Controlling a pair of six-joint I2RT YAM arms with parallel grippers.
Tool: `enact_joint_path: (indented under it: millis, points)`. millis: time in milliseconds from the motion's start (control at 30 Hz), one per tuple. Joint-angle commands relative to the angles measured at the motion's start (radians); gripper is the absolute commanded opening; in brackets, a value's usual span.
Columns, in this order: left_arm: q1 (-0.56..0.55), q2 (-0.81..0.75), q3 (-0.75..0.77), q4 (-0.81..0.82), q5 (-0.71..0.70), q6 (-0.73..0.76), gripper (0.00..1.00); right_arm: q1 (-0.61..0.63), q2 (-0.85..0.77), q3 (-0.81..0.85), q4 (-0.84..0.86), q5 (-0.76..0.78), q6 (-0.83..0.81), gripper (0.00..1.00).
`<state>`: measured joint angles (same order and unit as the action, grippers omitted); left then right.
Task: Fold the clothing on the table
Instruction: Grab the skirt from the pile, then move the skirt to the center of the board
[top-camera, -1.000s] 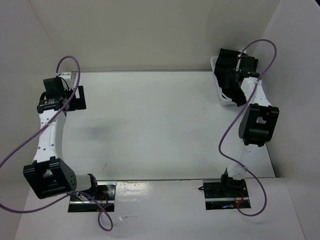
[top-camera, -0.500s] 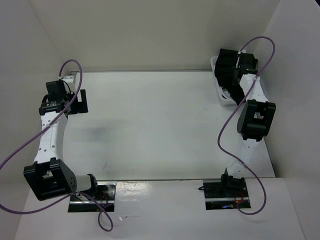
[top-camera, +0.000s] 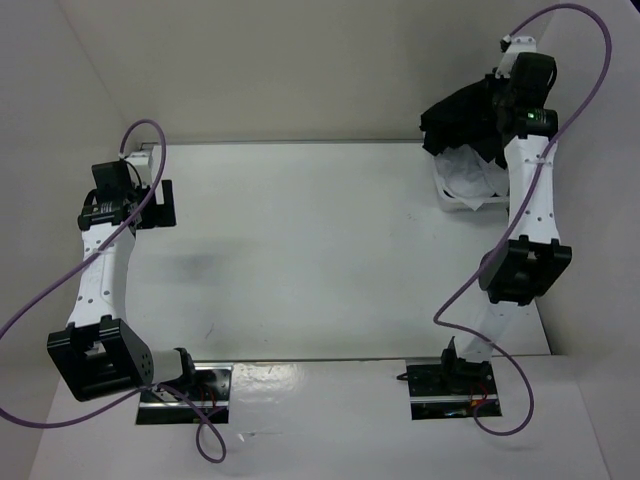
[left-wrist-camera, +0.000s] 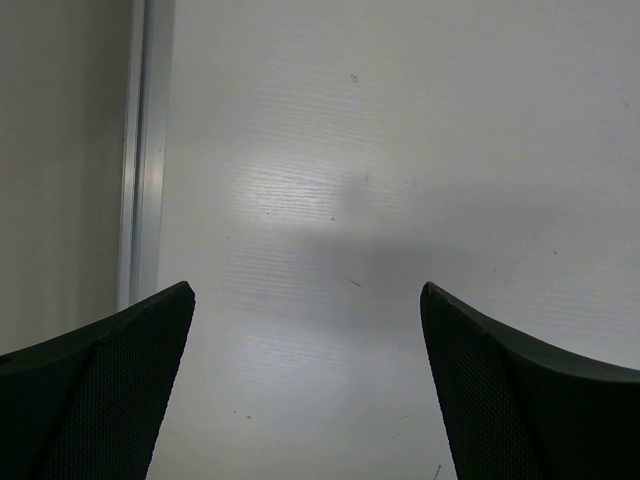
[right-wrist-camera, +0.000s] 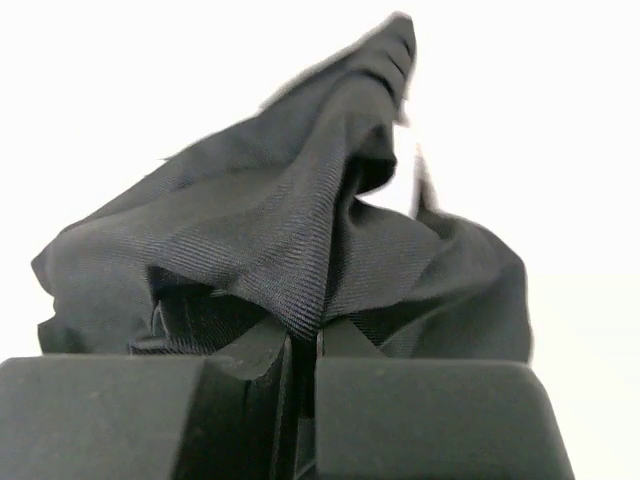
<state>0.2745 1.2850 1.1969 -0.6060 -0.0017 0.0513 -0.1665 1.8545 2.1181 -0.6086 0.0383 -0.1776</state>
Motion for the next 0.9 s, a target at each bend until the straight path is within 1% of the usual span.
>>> enact_joint_path:
  millis: [0,100,133,167,233,300,333,367,400,433,467,500,533,600,633,667,700,733,767,800,833,867]
  points:
    - [0.002,-0.015,0.006,0.006,0.025,0.016,1.00,0.108,-0.069,0.081,-0.100,-0.315,-0.045,0.00]
    - [0.002,-0.026,0.006,-0.003,0.035,0.016,1.00,0.182,-0.069,0.121,-0.222,-0.524,-0.134,0.00]
    - [0.002,-0.026,0.006,-0.003,0.045,0.025,1.00,0.194,-0.058,0.134,-0.253,-0.667,-0.157,0.00]
    - [0.002,-0.036,0.006,-0.012,0.054,0.025,1.00,0.205,-0.058,0.149,-0.299,-0.730,-0.196,0.00]
    - [0.002,-0.045,0.006,-0.012,0.054,0.035,1.00,0.217,-0.048,0.158,-0.316,-0.823,-0.214,0.00]
    - [0.002,-0.046,-0.005,-0.012,0.065,0.035,1.00,0.217,-0.038,0.139,-0.272,-0.781,-0.183,0.01]
    - [0.002,-0.056,-0.005,-0.012,0.075,0.035,1.00,0.197,-0.038,0.122,-0.248,-0.708,-0.165,0.08]
    - [0.002,-0.056,-0.014,-0.012,0.075,0.044,1.00,0.197,-0.038,0.071,-0.215,-0.639,-0.096,0.36]
    - [0.002,-0.068,-0.029,-0.012,0.075,0.044,1.00,0.197,-0.038,0.036,-0.127,-0.536,-0.056,0.70]
    - [0.002,-0.078,-0.030,-0.012,0.084,0.044,1.00,0.209,-0.038,-0.033,-0.093,-0.280,-0.033,0.98]
    - [0.002,-0.078,-0.043,-0.012,0.085,0.044,1.00,0.225,-0.038,-0.058,-0.070,-0.161,-0.042,0.99]
    - [0.002,-0.078,-0.043,-0.012,0.085,0.053,1.00,0.242,-0.020,-0.073,-0.069,-0.073,-0.072,0.99]
    - [0.002,-0.088,-0.057,-0.012,0.085,0.053,1.00,0.284,-0.011,-0.099,-0.069,0.095,-0.092,0.99]
    - [0.002,-0.088,-0.068,-0.021,0.097,0.053,1.00,0.332,-0.001,-0.147,-0.042,0.268,-0.124,0.99]
    - [0.002,-0.088,-0.079,-0.021,0.097,0.053,1.00,0.378,0.009,-0.199,-0.033,0.388,-0.138,0.99]
    - [0.002,-0.088,-0.079,-0.021,0.117,0.073,1.00,0.401,0.009,-0.220,-0.033,0.412,-0.169,0.99]
    - [0.002,-0.088,-0.089,-0.021,0.126,0.084,1.00,0.422,0.009,-0.251,-0.033,0.413,-0.178,0.99]
    - [0.002,-0.088,-0.089,-0.032,0.126,0.084,1.00,0.456,-0.007,-0.266,-0.048,0.375,-0.189,0.99]
    - [0.002,-0.079,-0.089,-0.043,0.126,0.094,1.00,0.469,-0.030,-0.282,-0.048,0.221,-0.198,0.99]
    - [0.002,-0.055,-0.079,-0.043,0.115,0.094,1.00,0.482,-0.084,-0.314,-0.057,0.134,-0.207,0.99]
    - [0.002,-0.043,-0.079,-0.054,0.095,0.085,1.00,0.508,-0.100,-0.314,-0.071,0.050,-0.218,0.99]
    - [0.002,-0.024,-0.066,-0.054,0.060,0.075,1.00,0.522,-0.100,-0.304,-0.104,-0.103,-0.218,0.99]
